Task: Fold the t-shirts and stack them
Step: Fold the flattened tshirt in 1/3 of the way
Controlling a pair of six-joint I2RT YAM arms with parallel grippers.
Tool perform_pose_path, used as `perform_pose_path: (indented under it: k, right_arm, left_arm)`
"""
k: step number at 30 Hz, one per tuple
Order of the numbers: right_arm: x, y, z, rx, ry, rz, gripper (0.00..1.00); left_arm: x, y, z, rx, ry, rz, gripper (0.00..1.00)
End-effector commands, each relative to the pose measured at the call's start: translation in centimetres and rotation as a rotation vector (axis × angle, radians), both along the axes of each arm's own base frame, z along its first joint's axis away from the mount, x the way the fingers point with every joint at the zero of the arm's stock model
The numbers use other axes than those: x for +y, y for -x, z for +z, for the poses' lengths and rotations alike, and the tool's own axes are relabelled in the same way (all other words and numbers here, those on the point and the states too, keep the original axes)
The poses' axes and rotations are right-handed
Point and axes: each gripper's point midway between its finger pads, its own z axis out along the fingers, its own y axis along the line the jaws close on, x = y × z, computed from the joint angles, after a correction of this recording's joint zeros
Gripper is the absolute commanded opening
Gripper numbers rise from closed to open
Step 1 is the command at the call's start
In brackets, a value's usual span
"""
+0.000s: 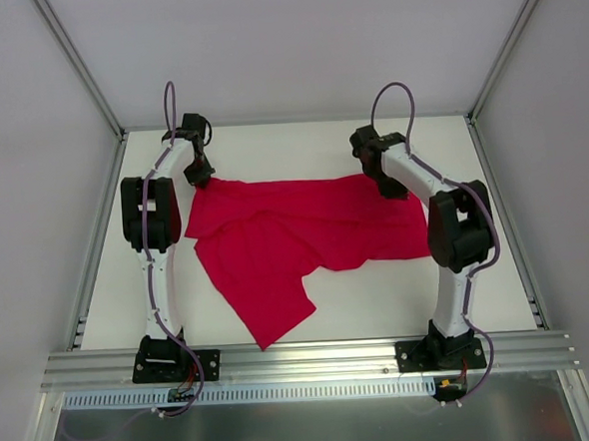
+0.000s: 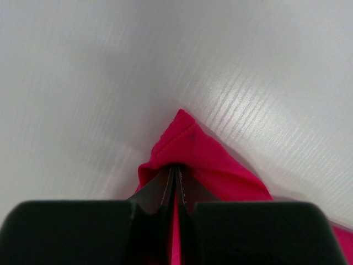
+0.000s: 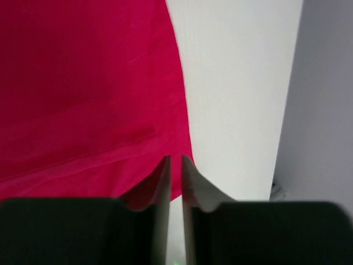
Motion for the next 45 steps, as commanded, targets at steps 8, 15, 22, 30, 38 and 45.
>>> perform_pose_path:
  k: [8, 15, 22, 30, 38, 45]
  right_arm:
    - [6.6, 1.2, -2.2, -0.034, -0.456, 0.019, 0.02]
    - [3.6, 1.7, -1.1, -0.027, -0.265, 0.048, 0.17]
    - [2.0, 3.5, -1.6, -0.025, -0.210, -0.020, 0.45]
    - [-0.9, 1.9, -4.6, -0.066, -0.162, -0.142, 0.45]
    - [-3.8, -3.7, -2.5, -0.139, -0.184, -0.212, 0.45]
    - [-4.2, -5.7, -2.9, -0.173, -0.245, -0.235, 0.45]
  left_arm:
    - [-1.4, 0.4, 3.1, -0.051, 0.062, -0.016, 0.00]
    - [-1.7, 2.0, 4.8, -0.065, 0.090, -0.028, 0.00]
    - [-1.0, 1.8, 5.1, -0.067, 0.044, -0.051, 0.03]
    - [-1.1, 1.7, 4.9, -0.064, 0.045, -0.047, 0.10]
    - [-0.8, 2.2, 4.6, -0.045, 0.033, -0.045, 0.10]
    - [-0.6, 2.6, 5.0, -0.048, 0.027, -0.044, 0.11]
